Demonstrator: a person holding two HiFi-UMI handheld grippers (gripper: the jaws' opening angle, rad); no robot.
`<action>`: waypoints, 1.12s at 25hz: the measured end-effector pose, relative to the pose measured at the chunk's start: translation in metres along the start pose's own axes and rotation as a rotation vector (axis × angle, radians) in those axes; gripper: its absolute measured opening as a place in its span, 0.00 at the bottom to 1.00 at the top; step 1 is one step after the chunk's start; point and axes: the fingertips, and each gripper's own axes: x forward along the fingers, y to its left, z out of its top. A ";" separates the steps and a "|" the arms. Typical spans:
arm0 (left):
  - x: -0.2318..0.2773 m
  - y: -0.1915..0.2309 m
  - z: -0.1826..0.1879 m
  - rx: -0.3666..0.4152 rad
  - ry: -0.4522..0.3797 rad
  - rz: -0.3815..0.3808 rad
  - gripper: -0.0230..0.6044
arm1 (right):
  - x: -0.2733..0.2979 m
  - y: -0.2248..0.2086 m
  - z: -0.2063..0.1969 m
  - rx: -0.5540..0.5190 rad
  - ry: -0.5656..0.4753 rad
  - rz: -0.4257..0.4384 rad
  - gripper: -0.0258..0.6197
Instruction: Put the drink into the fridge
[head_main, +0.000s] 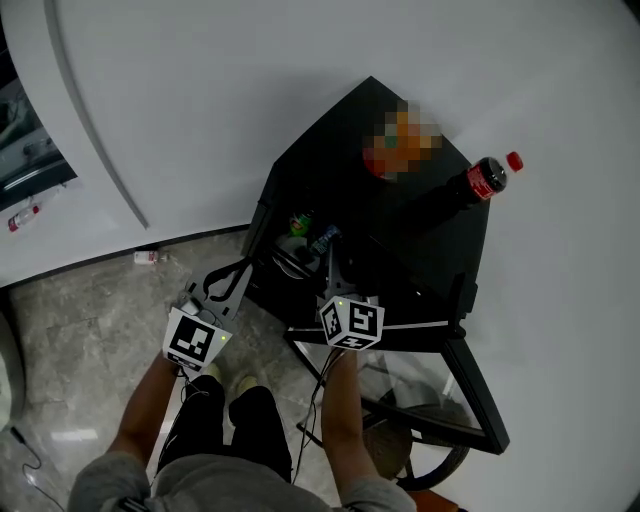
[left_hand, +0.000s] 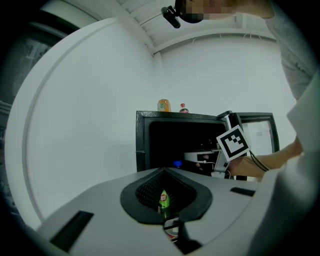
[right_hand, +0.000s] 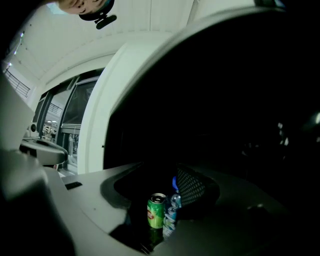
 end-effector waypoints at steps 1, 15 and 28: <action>-0.002 -0.001 0.006 -0.001 0.002 -0.002 0.04 | -0.004 0.003 0.005 0.005 0.002 0.003 0.34; -0.024 -0.022 0.110 0.001 0.001 -0.038 0.04 | -0.058 0.031 0.081 0.055 0.062 0.016 0.34; -0.023 -0.052 0.185 0.000 0.000 -0.103 0.04 | -0.114 0.046 0.156 0.103 0.076 -0.013 0.29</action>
